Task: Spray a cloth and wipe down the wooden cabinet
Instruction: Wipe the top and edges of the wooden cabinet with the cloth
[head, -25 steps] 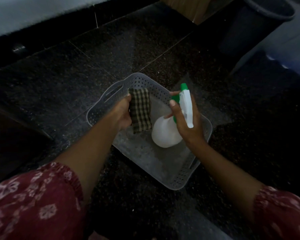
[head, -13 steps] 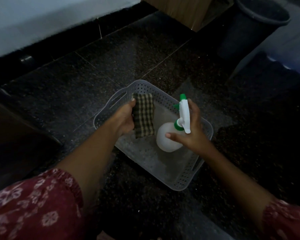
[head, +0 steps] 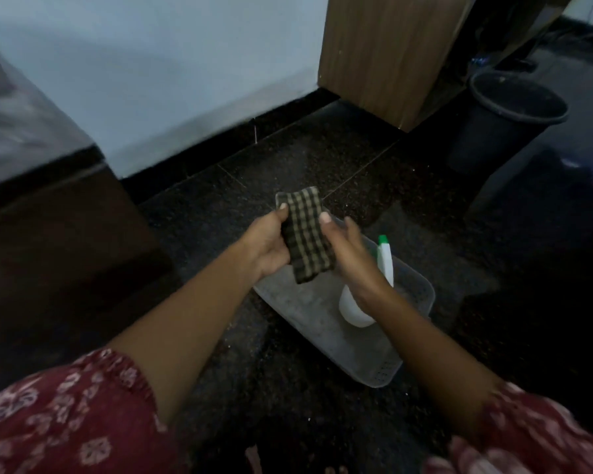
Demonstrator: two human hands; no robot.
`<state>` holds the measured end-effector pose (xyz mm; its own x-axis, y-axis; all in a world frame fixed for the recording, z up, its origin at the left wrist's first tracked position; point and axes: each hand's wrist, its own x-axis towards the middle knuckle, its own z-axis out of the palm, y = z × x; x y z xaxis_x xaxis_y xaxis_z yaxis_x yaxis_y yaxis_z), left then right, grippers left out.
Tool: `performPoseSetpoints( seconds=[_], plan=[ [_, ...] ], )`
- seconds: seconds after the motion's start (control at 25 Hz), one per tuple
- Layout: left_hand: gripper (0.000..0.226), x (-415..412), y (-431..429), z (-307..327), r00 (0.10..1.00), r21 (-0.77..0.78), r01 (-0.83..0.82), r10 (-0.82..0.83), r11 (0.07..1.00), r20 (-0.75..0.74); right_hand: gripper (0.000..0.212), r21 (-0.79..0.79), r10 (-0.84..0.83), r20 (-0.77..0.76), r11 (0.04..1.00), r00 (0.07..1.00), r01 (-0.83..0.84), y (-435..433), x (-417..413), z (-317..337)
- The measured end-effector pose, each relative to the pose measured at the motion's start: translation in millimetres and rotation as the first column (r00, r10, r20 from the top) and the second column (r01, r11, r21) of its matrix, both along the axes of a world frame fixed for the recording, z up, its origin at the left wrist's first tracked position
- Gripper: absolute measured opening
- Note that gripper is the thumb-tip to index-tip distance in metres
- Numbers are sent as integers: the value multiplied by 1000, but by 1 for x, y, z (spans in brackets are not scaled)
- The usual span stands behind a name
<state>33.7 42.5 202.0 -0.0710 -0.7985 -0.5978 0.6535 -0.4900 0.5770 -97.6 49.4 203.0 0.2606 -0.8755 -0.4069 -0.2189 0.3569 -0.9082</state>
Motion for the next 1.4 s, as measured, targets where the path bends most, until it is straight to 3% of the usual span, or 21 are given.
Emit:
performPoseSetpoints(
  seconds=[0.08,0.16,0.24,0.32,0.48,0.68,0.96,1.08,1.16,1.24,1.32,1.4],
  plan=[
    [50,6,15,34,999,-58,-39,38,998,-11,63,-35,49,18,998,999,-49,1,13,24],
    [48,13,33,67,994,-88,-108,109,990,10,51,-116,142,-79,982,987,-151,12,29,51],
    [45,24,56,101,976,-117,-173,186,978,115,45,-151,184,-96,969,978,-197,28,43,82],
    [39,35,82,130,938,-145,-232,261,962,227,37,-171,199,-51,964,979,-204,42,53,112],
    [29,67,150,185,910,-229,-266,322,936,260,16,-112,251,146,965,957,-236,84,78,174],
    [30,106,246,238,863,-320,-341,429,884,267,20,95,324,499,901,803,-423,162,118,230],
    [12,162,351,267,670,-385,-558,673,735,314,25,81,523,613,703,592,-706,235,197,257],
    [26,190,393,259,513,-352,-623,705,698,490,20,113,592,611,592,526,-798,263,238,256],
    [35,218,427,247,340,-338,-642,651,688,678,23,105,643,595,533,483,-840,283,272,251],
    [38,245,471,227,69,-282,-648,423,708,904,39,44,742,516,475,427,-879,306,309,246],
    [46,261,512,206,-148,-228,-660,173,716,974,50,-47,832,401,436,382,-899,329,341,240],
    [68,282,549,192,-201,-150,-675,15,722,979,55,-200,923,175,373,341,-906,356,377,233]
  ],
)
